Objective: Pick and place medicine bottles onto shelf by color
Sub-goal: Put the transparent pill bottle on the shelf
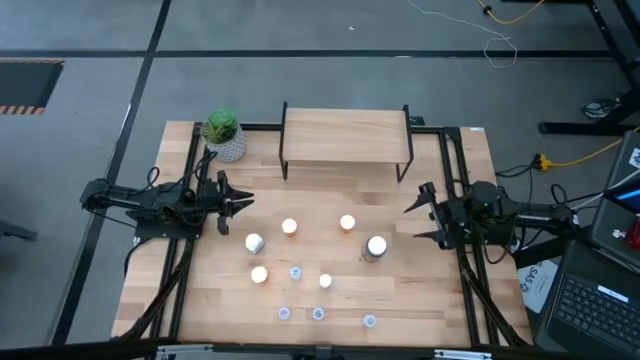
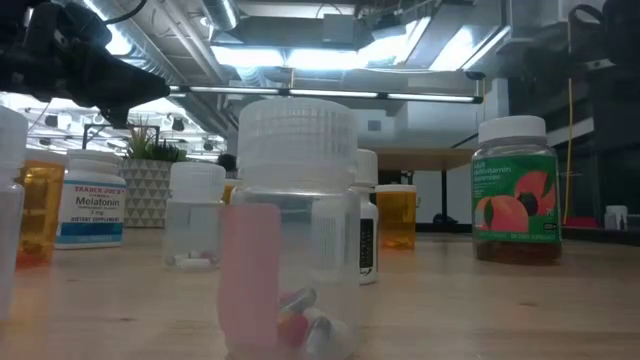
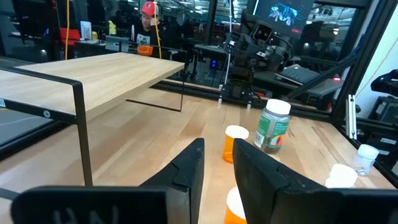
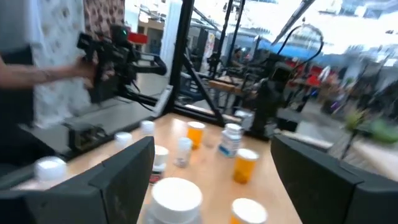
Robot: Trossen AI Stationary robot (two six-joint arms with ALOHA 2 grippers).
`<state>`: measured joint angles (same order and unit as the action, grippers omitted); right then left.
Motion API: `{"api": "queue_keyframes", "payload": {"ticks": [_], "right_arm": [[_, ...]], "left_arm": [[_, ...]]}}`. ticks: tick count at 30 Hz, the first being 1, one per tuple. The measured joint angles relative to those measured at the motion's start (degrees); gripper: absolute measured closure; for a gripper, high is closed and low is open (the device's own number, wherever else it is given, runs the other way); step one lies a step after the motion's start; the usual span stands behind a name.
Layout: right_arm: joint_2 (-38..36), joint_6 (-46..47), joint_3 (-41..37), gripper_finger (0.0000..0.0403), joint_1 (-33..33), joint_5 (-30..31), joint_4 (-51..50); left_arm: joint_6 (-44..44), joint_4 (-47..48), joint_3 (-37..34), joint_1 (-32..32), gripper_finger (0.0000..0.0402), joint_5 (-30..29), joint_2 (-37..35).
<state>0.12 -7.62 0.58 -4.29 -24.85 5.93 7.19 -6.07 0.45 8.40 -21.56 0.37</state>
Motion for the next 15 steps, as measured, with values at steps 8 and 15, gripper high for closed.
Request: {"api": "queue_keyframes", "payload": {"ticks": [8, 15], "right_arm": [[0.00, 17.18, 0.02, 0.0079, 0.00, 1.38, 0.88], [0.26, 28.85, 0.00, 0.0079, -0.02, 10.06, 1.03]], "left_arm": [[1.07, -0.25, 0.01, 0.01, 0.0321, 0.00, 0.01], [-1.39, -6.46, 0.02, -0.01, 0.0321, -0.10, 0.00]]}}
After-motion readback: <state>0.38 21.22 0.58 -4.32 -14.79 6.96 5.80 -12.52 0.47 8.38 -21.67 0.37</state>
